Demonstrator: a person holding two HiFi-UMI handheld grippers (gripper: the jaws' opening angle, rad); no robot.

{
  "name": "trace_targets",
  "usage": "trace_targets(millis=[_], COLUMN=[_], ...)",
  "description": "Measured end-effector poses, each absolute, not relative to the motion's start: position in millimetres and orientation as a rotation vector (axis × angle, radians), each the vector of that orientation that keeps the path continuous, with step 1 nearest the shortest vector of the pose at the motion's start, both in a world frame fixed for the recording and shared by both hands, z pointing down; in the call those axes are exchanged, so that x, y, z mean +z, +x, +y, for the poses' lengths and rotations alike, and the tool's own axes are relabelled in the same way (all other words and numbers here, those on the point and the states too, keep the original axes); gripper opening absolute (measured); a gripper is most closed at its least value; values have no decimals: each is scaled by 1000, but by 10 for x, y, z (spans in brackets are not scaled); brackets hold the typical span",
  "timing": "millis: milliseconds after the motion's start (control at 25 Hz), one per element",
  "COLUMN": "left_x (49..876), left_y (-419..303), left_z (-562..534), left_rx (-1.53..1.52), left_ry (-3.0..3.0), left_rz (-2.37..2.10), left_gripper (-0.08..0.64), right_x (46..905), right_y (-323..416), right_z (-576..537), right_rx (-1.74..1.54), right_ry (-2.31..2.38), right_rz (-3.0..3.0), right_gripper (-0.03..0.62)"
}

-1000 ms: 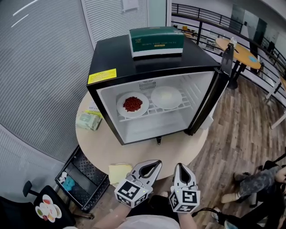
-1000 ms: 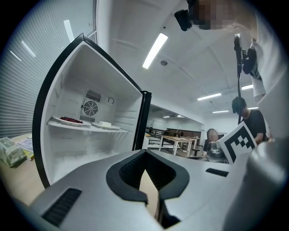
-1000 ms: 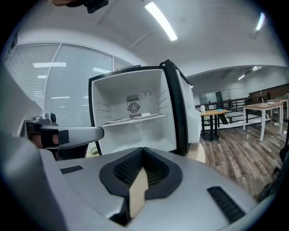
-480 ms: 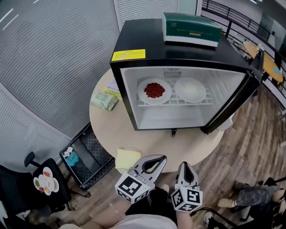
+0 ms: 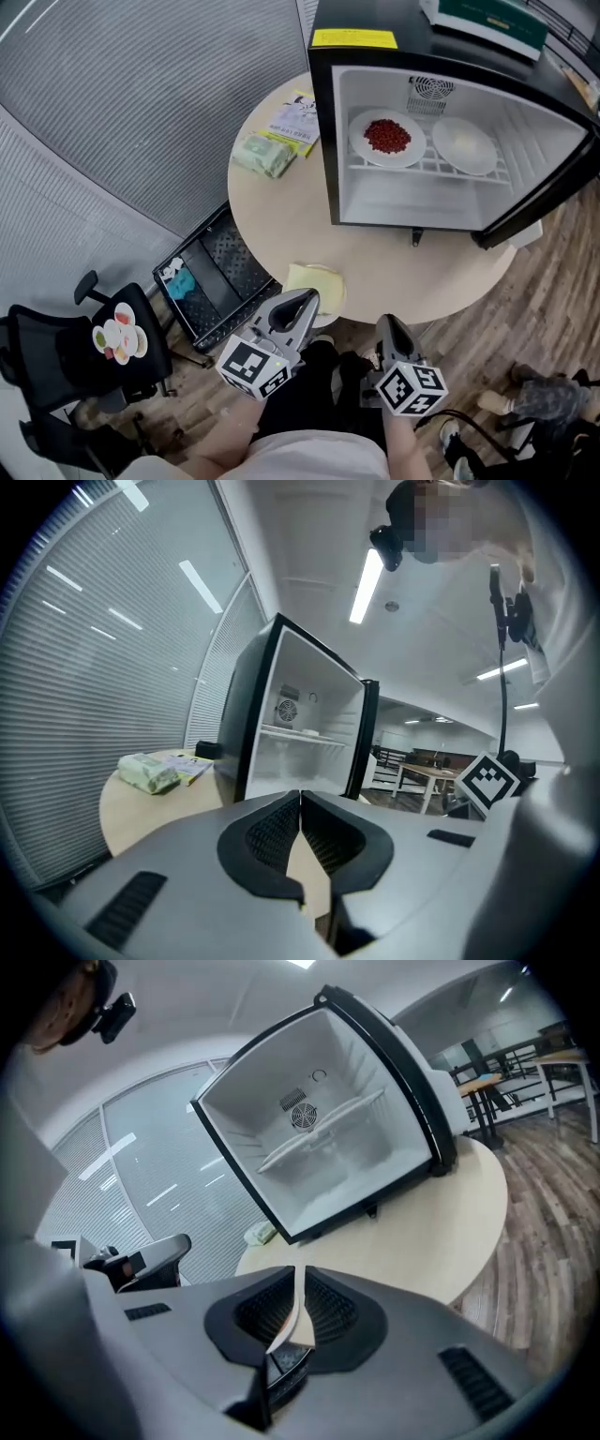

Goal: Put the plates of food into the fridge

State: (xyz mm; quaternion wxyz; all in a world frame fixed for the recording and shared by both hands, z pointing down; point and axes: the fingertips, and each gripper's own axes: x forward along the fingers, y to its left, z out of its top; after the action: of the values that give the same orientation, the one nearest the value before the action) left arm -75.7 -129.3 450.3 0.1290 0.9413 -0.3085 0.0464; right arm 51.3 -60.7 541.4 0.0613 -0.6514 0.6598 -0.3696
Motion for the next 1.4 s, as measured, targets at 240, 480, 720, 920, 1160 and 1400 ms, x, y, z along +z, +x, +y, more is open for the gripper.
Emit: trace_targets(millis=[240, 480, 720, 920, 1160, 1400], left_x=[4724, 4862, 4984, 5049, 5130, 5209], left_y=[-1195, -1416, -1564, -1629, -1712, -1747], left_z=[-1373, -1375, -1402, -1451, -1483, -1522], left_rx=[158, 167, 189, 197, 212, 250], left_ry=[2671, 2649, 2660, 2655, 2650, 2648], left_rz=[-937, -882, -832, -820, -816, -808], left_gripper=[5, 5, 5, 5, 5, 5], right_x=[5772, 6165, 6337, 6440, 6535, 6586], right_y=[95, -484, -783, -845, -1017, -1009], right_z=[-501, -446, -552, -666, -813, -951], right_rx=[-1406, -1635, -1656, -1690, -1731, -1716], right_ry=[-1771, -1458, -1409, -1399, -1321, -1244], right_rz=[1871, 1732, 1717, 1627, 1530, 1404], right_gripper=[121, 132, 132, 132, 132, 36])
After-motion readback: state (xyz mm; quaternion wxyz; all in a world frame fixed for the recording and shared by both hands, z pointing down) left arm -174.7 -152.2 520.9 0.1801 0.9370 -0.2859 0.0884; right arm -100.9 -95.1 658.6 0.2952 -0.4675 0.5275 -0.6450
